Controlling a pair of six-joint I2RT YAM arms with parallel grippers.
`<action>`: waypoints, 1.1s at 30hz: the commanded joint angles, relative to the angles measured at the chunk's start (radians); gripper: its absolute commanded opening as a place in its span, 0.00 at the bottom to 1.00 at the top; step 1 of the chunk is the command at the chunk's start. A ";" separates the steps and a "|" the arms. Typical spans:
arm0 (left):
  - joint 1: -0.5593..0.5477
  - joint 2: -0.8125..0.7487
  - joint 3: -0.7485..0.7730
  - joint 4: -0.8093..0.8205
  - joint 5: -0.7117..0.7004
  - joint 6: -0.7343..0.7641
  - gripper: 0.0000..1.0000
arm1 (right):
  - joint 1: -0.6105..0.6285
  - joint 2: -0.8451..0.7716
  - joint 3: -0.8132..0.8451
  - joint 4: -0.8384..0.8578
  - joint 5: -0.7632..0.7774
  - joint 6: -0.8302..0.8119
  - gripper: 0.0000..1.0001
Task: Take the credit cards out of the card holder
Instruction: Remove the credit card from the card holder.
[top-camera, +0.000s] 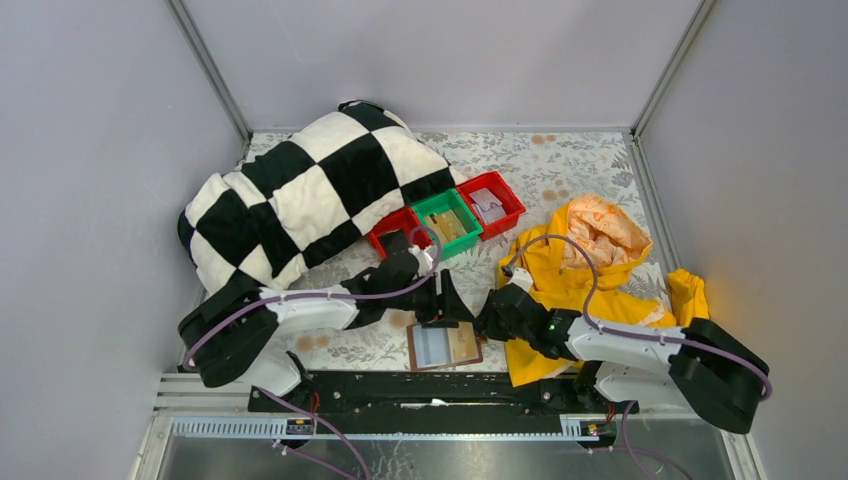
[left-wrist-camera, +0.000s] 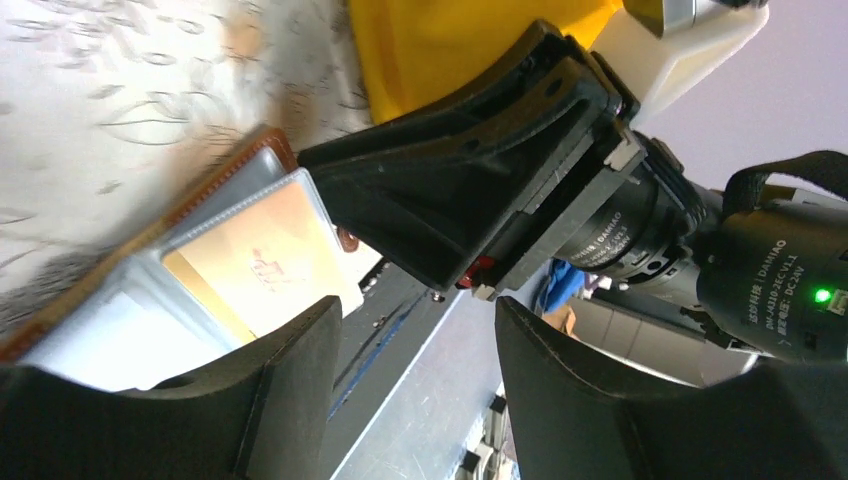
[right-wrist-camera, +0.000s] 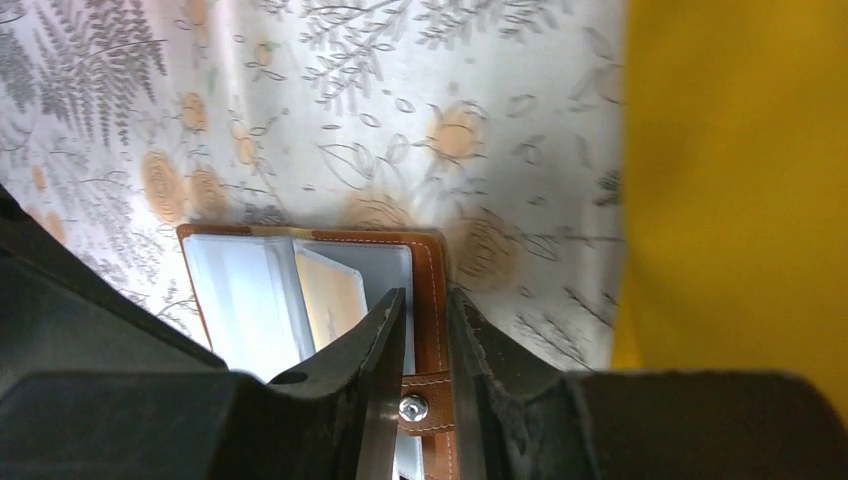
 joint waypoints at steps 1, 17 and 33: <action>0.049 -0.094 -0.036 -0.140 -0.071 0.062 0.62 | 0.000 0.122 0.024 0.094 -0.080 -0.010 0.29; 0.079 -0.215 -0.110 -0.260 -0.032 0.061 0.63 | -0.001 -0.200 0.073 -0.120 0.053 -0.137 0.33; 0.191 -0.053 -0.097 -0.301 -0.057 0.212 0.63 | 0.022 0.066 0.051 0.095 -0.222 -0.190 0.30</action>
